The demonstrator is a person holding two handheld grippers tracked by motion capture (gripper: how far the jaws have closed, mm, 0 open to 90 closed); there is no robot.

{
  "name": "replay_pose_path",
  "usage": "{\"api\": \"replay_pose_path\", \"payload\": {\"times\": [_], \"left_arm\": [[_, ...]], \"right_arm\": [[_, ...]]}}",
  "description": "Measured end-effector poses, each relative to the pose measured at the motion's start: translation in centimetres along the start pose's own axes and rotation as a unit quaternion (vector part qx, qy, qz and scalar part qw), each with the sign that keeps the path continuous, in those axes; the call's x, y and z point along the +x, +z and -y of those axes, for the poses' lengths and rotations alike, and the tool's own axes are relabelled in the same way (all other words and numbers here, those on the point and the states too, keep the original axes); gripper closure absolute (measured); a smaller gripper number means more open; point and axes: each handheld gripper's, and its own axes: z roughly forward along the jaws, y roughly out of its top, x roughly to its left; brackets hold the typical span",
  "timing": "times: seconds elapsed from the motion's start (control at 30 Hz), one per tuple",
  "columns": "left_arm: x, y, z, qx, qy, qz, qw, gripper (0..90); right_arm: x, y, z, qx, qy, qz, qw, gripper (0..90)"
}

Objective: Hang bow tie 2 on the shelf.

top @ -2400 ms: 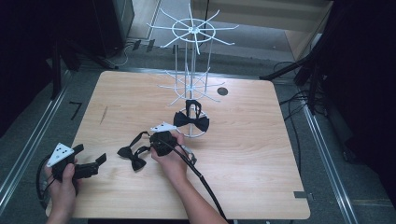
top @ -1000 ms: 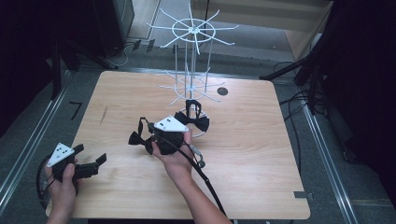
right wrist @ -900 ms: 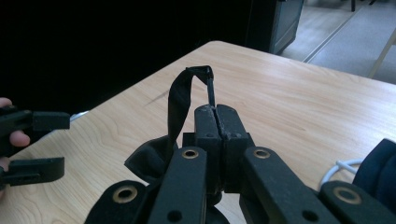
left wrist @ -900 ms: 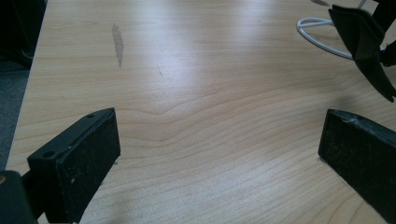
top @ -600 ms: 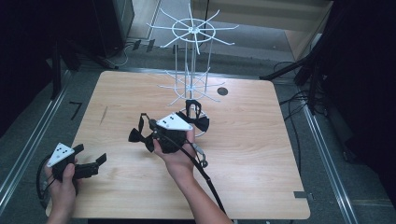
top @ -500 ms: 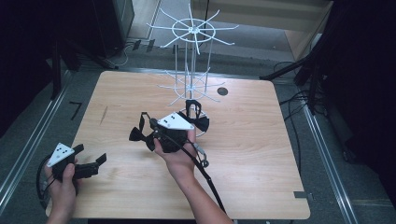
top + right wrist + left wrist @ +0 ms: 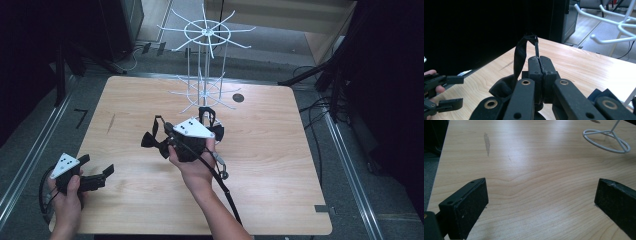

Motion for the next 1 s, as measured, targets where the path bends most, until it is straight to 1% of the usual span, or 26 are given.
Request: {"api": "replay_pose_path", "payload": {"times": [0.2, 0.5, 0.53, 0.73, 0.87, 1.0], "left_arm": [[0.0, 0.0, 0.0, 0.0, 0.0, 0.0, 1.0, 0.0], [0.0, 0.0, 0.0, 0.0, -0.001, 0.0, 1.0, 0.0], [0.0, 0.0, 0.0, 0.0, 0.0, 0.0, 1.0, 0.0], [0.0, 0.0, 0.0, 0.0, 0.0, 0.0, 1.0, 0.0], [0.0, 0.0, 0.0, 0.0, 0.0, 0.0, 1.0, 0.0], [0.0, 0.0, 0.0, 0.0, 0.0, 0.0, 1.0, 0.0]], "right_arm": [[-0.1, -0.5, -0.6, -0.004, -0.004, 0.009, 0.9999, 90.0], [-0.5, -1.3, -1.3, -0.014, 0.002, 0.019, 0.9997, 90.0], [-0.6, -1.4, -1.4, -0.015, -0.002, 0.021, 0.9997, 90.0], [-0.6, -1.9, -1.9, -0.02, 0.0, 0.026, 0.9995, 90.0], [-0.7, -2.1, -2.2, -0.025, -0.005, 0.031, 0.9992, 90.0], [-0.8, -2.3, -2.5, -0.028, -0.005, 0.036, 0.999, 90.0]]}}
